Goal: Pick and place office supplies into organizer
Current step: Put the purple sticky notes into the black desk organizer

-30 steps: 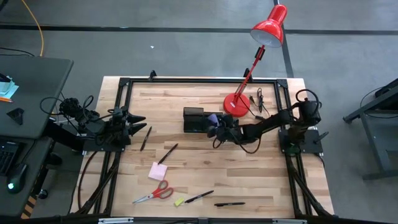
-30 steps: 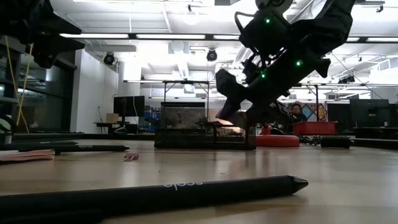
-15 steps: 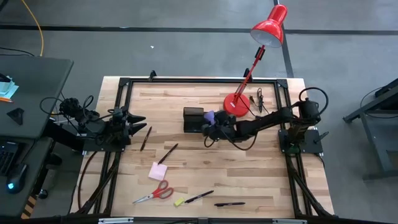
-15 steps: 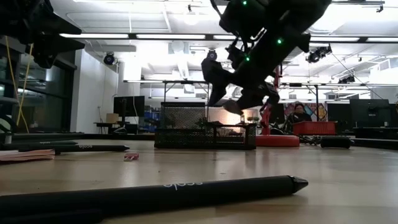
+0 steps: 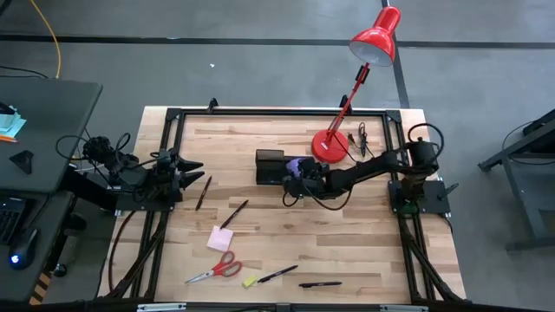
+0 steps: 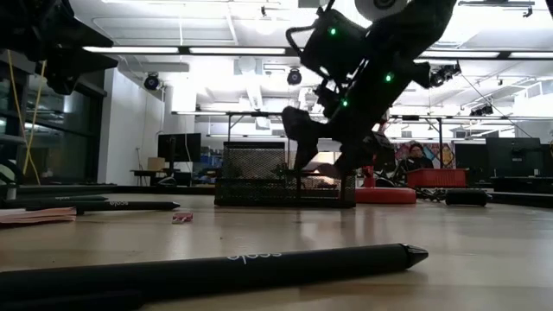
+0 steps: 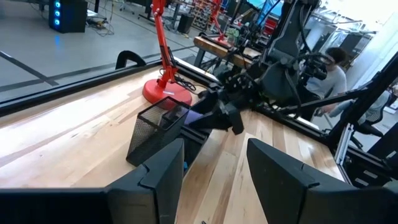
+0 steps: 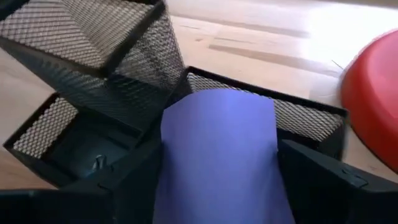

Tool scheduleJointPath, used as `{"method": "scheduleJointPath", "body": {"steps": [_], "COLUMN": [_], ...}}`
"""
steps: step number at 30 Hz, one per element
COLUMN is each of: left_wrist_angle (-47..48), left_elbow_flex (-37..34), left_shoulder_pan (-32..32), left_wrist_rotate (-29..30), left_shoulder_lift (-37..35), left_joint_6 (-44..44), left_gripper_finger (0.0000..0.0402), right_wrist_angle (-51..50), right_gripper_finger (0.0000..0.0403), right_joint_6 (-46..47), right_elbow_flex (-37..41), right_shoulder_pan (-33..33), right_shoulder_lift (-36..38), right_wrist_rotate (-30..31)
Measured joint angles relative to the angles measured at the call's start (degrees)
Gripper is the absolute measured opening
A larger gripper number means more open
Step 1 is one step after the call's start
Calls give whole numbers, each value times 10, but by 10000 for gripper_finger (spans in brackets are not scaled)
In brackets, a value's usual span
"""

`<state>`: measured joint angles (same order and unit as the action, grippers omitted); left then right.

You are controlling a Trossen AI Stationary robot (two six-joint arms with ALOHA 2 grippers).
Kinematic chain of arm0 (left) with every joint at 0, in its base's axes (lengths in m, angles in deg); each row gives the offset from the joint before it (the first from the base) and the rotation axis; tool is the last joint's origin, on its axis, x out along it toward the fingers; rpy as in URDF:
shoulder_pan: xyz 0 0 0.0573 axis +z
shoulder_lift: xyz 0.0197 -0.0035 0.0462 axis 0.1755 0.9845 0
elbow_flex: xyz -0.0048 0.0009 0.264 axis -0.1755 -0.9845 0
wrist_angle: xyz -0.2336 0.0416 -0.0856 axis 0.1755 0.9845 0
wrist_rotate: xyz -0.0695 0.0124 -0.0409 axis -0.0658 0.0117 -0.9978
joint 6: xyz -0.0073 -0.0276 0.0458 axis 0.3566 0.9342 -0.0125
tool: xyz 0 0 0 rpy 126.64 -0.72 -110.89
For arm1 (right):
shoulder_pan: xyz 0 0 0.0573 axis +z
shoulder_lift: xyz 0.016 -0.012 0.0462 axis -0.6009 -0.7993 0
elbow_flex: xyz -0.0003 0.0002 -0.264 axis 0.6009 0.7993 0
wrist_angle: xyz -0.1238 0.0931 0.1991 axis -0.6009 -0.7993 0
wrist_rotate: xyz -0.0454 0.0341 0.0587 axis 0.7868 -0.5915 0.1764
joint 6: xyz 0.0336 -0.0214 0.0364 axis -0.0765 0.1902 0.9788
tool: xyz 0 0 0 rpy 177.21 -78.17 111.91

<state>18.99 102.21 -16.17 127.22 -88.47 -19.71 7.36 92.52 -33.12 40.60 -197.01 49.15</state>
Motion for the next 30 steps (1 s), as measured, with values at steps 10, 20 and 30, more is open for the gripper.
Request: {"method": "scheduleJointPath", "body": {"steps": [10,20,30], "left_wrist_angle": [0,0,0], "left_elbow_flex": [0,0,0], "left_shoulder_pan": [0,0,0], "left_wrist_rotate": [0,0,0], "left_shoulder_lift": [0,0,0], "left_joint_6": [0,0,0], "left_gripper_finger": [168,168,168], "right_wrist_angle": [49,3,-155], "right_gripper_finger": [379,390,390], "right_joint_6": [-65,-83,-24], "right_elbow_flex": [-2,-50,-118], "right_shoulder_pan": [-3,1,10], "right_shoulder_lift": [-11,-11,-9], "right_wrist_rotate": [-1,15,0]}}
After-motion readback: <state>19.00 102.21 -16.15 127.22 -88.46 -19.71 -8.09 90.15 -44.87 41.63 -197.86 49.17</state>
